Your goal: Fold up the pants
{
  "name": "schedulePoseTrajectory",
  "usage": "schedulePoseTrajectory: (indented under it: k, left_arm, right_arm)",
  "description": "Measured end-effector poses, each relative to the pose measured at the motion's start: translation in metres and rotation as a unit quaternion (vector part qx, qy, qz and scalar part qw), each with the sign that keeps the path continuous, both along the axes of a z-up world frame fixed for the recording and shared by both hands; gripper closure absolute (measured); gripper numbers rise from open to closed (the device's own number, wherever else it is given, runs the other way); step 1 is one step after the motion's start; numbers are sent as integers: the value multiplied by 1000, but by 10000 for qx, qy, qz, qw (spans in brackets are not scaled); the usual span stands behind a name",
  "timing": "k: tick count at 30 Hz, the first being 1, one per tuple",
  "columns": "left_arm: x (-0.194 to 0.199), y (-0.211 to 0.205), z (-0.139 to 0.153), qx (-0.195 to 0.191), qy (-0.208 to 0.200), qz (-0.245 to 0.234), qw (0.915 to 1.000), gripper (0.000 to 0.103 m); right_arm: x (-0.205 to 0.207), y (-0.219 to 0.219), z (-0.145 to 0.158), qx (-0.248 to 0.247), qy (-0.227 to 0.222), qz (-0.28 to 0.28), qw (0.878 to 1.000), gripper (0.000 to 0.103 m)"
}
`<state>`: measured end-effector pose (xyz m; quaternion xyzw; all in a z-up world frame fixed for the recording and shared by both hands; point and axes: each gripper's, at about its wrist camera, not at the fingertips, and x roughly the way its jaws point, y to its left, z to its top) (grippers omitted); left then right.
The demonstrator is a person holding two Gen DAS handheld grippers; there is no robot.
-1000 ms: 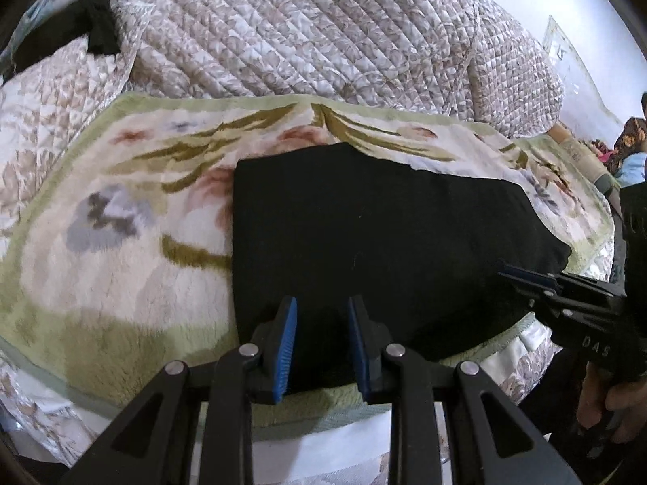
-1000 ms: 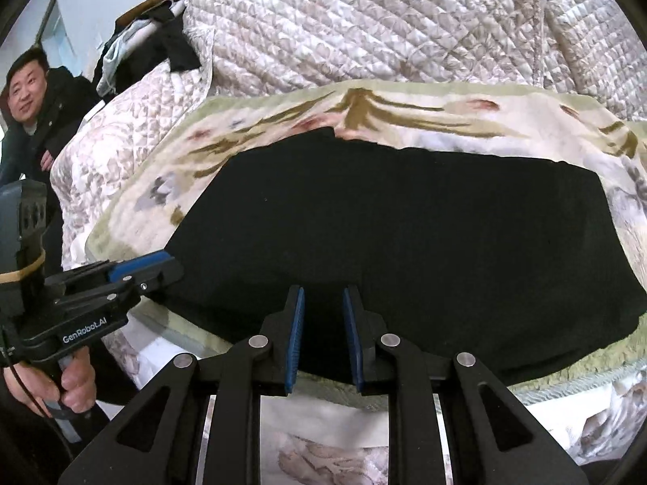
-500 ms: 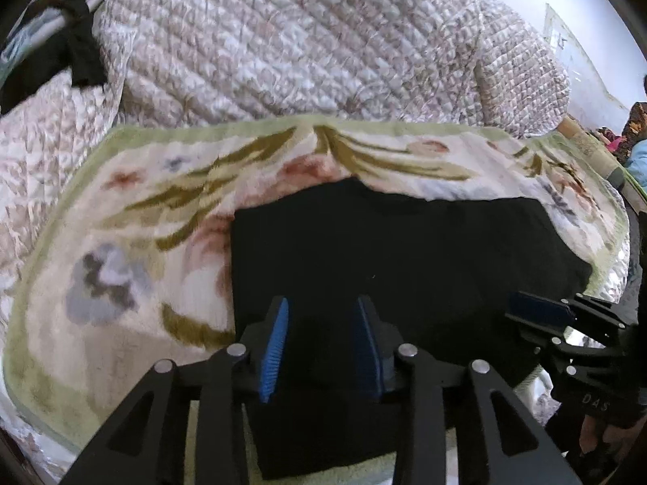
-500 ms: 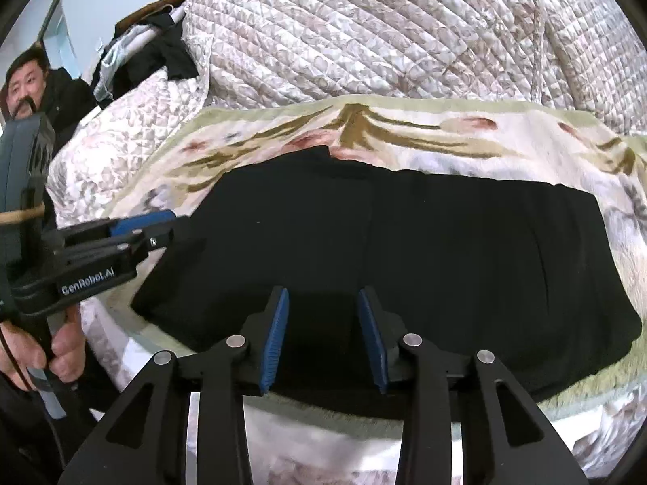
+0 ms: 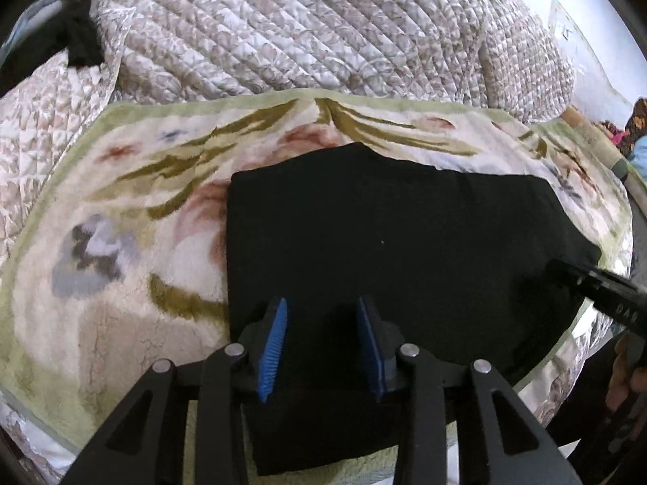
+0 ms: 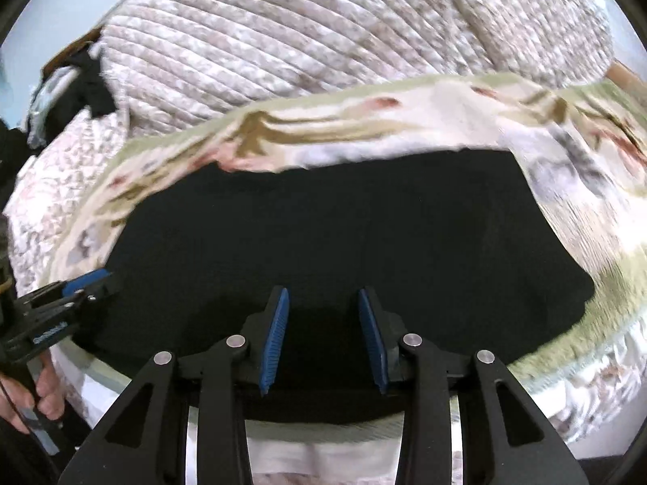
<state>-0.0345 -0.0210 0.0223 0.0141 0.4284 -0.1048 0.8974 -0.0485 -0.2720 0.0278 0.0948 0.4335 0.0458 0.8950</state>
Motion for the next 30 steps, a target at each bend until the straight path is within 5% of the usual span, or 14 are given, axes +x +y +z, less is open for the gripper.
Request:
schedulePoseTrajectory:
  k: [7,16,30]
  left_arm:
    - [-8,-6,12,-183,-142,-150,9996,61]
    - [-18,-21,5,-39,-88,-467,9989,60]
    - [-17,-16,10,-292,-129,-417,9986,59]
  right_arm:
    - [-9,-16,12,201,-39,-248,9995,65]
    - [-21,4,7,404,58,92,9991,59]
    - [-48,-71,5,863,64,-1442,9858,57]
